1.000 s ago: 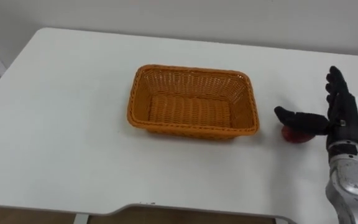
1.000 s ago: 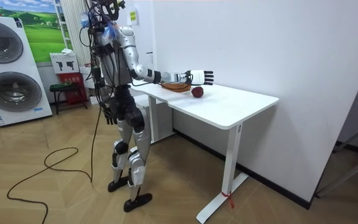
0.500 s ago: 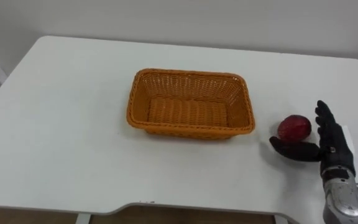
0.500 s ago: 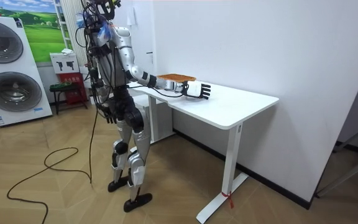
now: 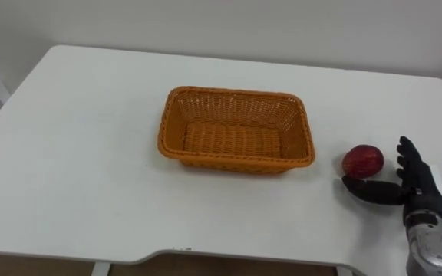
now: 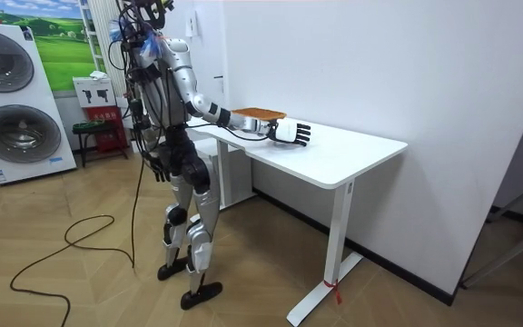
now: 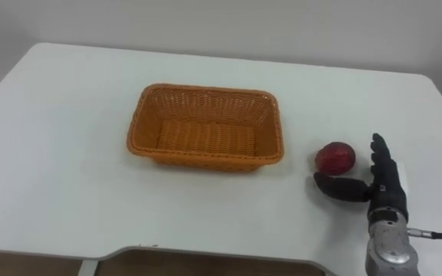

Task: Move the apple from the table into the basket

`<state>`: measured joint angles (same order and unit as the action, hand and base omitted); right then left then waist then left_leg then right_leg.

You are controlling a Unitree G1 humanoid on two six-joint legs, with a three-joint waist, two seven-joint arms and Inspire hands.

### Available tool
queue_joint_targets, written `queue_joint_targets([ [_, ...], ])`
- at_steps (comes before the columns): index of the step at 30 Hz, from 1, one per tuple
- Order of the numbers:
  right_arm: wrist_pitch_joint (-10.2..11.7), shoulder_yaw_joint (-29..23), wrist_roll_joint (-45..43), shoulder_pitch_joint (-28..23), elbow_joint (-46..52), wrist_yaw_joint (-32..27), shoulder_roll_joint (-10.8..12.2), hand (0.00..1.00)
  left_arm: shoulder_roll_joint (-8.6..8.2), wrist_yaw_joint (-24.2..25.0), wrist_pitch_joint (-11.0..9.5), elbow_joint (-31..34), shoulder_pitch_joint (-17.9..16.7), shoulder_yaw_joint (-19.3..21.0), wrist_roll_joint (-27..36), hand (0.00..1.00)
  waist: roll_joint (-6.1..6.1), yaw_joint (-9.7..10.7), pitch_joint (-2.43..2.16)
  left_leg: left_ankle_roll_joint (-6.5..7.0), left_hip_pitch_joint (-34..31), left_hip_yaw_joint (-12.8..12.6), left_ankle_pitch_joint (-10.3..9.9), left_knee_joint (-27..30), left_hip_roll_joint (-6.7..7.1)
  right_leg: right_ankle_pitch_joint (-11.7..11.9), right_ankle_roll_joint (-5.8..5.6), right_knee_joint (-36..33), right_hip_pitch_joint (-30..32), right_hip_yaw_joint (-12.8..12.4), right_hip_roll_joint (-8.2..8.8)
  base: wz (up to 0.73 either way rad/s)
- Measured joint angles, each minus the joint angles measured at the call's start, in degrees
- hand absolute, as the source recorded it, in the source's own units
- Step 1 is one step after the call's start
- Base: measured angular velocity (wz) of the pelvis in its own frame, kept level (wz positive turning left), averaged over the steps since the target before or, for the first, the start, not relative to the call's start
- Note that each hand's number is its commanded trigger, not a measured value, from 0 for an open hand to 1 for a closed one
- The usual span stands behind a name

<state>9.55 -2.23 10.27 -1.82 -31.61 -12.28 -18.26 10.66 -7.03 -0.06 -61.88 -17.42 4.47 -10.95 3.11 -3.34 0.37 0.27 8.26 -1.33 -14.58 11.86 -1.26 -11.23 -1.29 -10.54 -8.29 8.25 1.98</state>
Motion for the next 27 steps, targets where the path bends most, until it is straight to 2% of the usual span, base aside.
queue_joint_targets([
  [3, 1.65, 0.01, -1.97, 0.52, -2.23, 0.48, 0.01, 0.00, 0.00, 0.00, -0.01, -0.10, 0.04, -0.10, 0.06, 0.00, -0.04, 0.01, 0.02, 0.00, 0.00, 0.16, 0.00, 0.14, 0.00, 0.00, 0.00, 0.00, -0.17, 0.14, 0.00, 0.01],
  [6, 2.32, 0.01, -3.94, 1.17, -3.73, 0.80, 0.00, 0.00, 0.00, 0.00, -0.02, -0.12, 0.06, -0.17, 0.06, 0.00, -0.13, 0.00, 0.06, 0.00, -0.01, 0.17, -0.01, 0.17, 0.00, 0.01, 0.00, -0.01, -0.24, 0.17, 0.00, 0.00],
  [17, 2.16, -0.30, -8.32, 1.82, -4.27, 2.35, -0.09, 0.00, 0.08, 2.72, -0.02, -0.11, -0.89, -0.07, 0.02, 0.00, -0.75, -0.11, 0.01, -0.02, -0.06, 0.72, -0.01, -0.01, 0.05, 0.06, 0.01, -0.02, -0.36, 0.55, 0.00, 0.01],
  [24, 0.62, -0.12, -8.65, 2.39, -4.27, 3.53, -0.26, 0.00, 0.39, 4.68, 0.25, -0.11, -1.10, -0.09, 0.02, 0.00, -0.19, -0.27, -0.05, -0.02, -0.06, 0.72, -0.01, -0.01, 0.05, 0.05, 0.01, -0.03, -0.30, 0.58, 0.00, 0.00],
  [25, 0.40, -0.12, -8.65, 2.44, -4.27, 3.70, -0.26, 0.53, 0.44, 4.94, 0.33, -0.11, -1.12, -0.09, 0.01, 0.00, -0.10, -0.28, -0.09, -0.02, -0.05, 0.71, -0.01, 0.00, 0.05, 0.05, 0.01, -0.03, -0.30, 0.58, 0.00, 0.00],
  [26, 0.22, -0.08, -8.65, 2.48, -4.27, 3.78, -0.26, 0.73, 0.52, 5.29, 0.53, -0.11, -1.12, -0.09, 0.01, 0.00, 0.05, -0.31, -0.13, -0.02, -0.05, 0.71, -0.01, 0.00, 0.05, 0.05, 0.01, -0.03, -0.29, 0.58, 0.00, 0.00],
  [27, 0.00, -0.05, -8.65, 2.51, -4.27, 3.84, -0.26, 0.87, 0.58, 5.47, 0.67, -0.11, -1.13, -0.09, 0.00, 0.00, 0.17, -0.35, -0.13, -0.02, -0.05, 0.71, -0.01, 0.00, 0.05, 0.05, 0.01, -0.03, -0.29, 0.58, 0.00, 0.00],
])
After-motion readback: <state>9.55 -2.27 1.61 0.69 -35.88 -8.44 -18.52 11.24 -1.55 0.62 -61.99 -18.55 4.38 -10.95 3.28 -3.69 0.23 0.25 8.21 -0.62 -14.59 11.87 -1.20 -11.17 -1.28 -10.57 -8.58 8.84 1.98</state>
